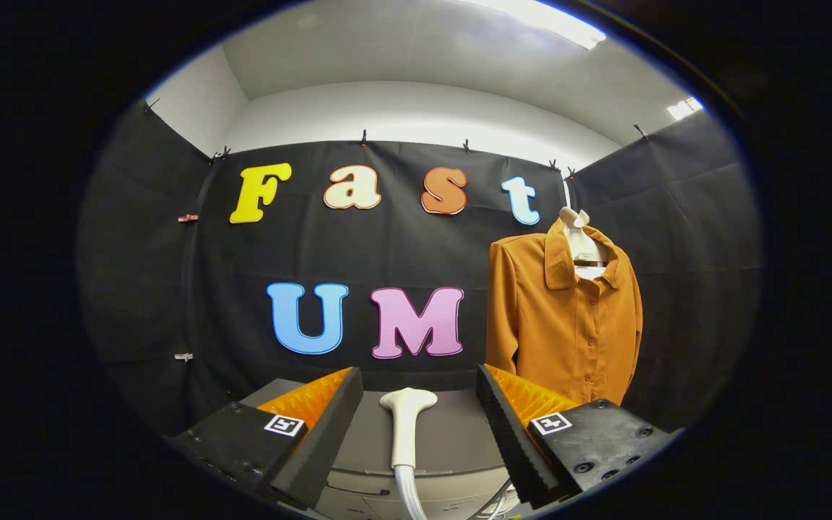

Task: Iron the clothes twice with a garment steamer, once on the left side and once on the right side.

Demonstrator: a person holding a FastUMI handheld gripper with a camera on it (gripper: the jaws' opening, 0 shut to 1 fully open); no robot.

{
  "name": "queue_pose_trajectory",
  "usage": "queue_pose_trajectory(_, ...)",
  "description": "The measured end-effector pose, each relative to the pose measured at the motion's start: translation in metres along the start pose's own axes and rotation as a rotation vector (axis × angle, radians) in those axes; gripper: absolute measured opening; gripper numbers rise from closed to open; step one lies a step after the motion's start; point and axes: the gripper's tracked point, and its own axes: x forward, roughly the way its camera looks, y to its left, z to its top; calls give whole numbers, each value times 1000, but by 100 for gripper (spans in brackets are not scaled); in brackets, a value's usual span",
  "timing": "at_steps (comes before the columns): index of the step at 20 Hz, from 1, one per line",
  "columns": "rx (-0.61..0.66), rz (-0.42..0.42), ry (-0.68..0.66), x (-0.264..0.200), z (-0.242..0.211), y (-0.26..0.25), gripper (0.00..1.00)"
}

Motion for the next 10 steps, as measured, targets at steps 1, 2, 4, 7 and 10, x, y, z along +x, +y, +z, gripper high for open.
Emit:
queue_pose_trajectory(1, -2, 1, -2, -1, 0, 1, 98)
queue_pose_trajectory(2, -2, 1, -2, -1, 0, 2, 98)
queue_pose_trajectory(4, -1, 0, 0, -2, -1, 3, 98)
queue_pose_trajectory(7, 4, 3, 5, -3, -3, 6, 98)
queue_pose_trajectory(10, 7, 1, 12, -4, -5, 9, 98)
